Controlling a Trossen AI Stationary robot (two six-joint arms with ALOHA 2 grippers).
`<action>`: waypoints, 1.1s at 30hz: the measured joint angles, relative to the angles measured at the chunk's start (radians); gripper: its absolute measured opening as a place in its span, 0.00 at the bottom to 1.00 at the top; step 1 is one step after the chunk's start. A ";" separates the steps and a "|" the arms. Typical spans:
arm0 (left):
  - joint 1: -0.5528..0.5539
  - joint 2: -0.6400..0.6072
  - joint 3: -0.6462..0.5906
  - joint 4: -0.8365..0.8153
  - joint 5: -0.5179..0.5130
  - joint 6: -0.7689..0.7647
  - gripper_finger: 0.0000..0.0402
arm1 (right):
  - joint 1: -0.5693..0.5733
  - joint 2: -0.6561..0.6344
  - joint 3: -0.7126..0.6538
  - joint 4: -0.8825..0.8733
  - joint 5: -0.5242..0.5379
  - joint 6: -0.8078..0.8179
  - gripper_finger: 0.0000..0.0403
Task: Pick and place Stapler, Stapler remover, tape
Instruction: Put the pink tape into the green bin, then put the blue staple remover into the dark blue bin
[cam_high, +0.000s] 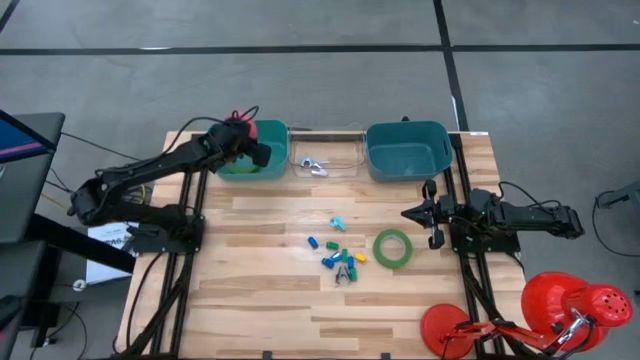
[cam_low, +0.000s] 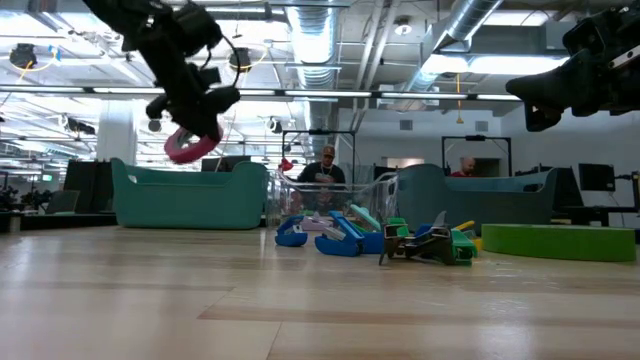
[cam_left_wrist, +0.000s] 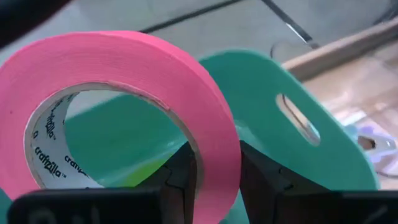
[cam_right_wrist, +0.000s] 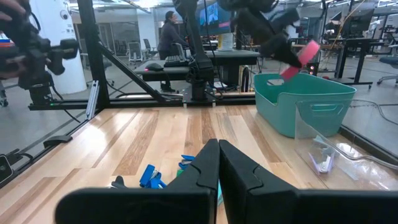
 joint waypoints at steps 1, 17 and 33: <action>0.001 0.008 -0.013 0.020 0.015 0.000 0.21 | 0.000 0.000 0.000 0.000 0.000 0.000 0.00; -0.022 0.083 -0.087 0.142 0.073 -0.002 0.22 | 0.000 0.000 0.000 0.000 0.000 0.000 0.00; -0.055 0.077 -0.087 0.136 0.173 -0.005 0.57 | 0.000 0.000 0.000 0.000 0.000 0.000 0.00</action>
